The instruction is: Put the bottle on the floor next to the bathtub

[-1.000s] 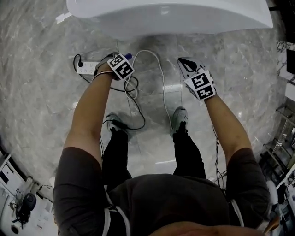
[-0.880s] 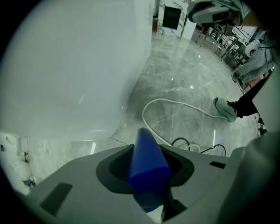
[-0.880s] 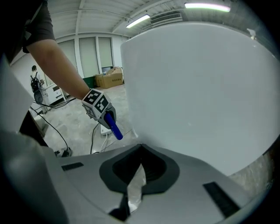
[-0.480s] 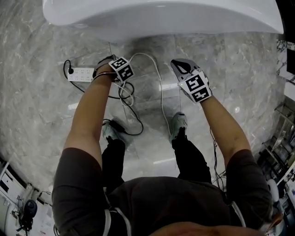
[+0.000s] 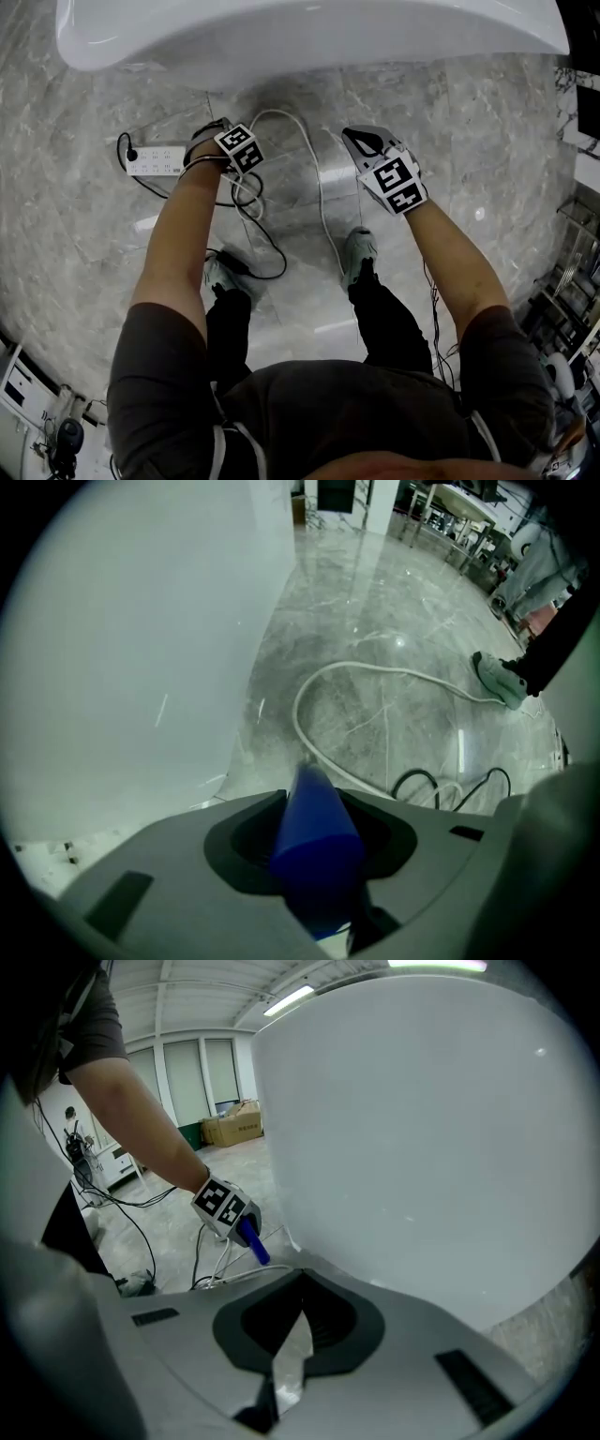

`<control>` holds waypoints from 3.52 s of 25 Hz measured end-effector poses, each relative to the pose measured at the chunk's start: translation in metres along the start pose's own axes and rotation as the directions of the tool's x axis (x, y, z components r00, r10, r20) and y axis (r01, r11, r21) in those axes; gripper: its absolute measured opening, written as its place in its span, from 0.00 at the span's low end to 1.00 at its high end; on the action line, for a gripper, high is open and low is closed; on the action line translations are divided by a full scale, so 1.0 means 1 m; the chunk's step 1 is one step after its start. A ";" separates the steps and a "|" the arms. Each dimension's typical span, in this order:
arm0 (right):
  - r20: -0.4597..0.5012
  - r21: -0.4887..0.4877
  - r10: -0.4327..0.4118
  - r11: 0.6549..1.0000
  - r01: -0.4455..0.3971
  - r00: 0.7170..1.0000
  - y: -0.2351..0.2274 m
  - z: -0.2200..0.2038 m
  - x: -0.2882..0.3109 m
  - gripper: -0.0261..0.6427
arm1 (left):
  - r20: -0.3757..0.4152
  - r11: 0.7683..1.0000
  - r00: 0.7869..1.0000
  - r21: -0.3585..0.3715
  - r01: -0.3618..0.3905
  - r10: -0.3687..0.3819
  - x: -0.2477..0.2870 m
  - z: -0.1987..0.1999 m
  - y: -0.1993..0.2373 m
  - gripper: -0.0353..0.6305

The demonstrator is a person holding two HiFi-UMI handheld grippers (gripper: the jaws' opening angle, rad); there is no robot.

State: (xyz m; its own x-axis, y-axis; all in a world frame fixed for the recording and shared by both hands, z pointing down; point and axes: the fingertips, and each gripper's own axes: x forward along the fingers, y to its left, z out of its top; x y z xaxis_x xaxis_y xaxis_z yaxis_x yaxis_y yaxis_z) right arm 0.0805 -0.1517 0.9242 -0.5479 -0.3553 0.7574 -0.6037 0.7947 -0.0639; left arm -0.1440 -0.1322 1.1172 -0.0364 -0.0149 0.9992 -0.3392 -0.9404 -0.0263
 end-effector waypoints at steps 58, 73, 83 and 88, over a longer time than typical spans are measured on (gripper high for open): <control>0.504 0.010 0.031 0.999 -0.041 0.863 0.148 0.475 -0.613 0.03 | 0.771 0.713 0.116 -0.627 0.315 0.626 -0.981 -0.114 -0.112 0.06; 0.500 0.025 0.017 0.999 -0.034 0.866 0.153 0.467 -0.608 0.03 | 0.788 0.745 0.135 -0.613 0.262 0.601 -0.979 -0.105 -0.121 0.06; 0.484 0.002 0.027 0.999 -0.032 0.875 0.161 0.467 -0.608 0.03 | 0.783 0.741 0.142 -0.620 0.260 0.605 -0.981 -0.110 -0.124 0.06; 0.485 -0.006 0.029 1.000 -0.030 0.874 0.160 0.467 -0.608 0.03 | 0.781 0.738 0.137 -0.622 0.262 0.609 -0.979 -0.110 -0.124 0.06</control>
State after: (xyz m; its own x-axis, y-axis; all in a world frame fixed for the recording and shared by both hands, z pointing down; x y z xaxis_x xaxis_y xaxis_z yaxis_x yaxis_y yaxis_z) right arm 0.0466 -0.0381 0.1497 -0.7773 -0.5259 0.3453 -0.5833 0.8080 -0.0825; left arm -0.1695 0.0364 0.1390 0.5227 -0.8403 0.1436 -0.8442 -0.4868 0.2245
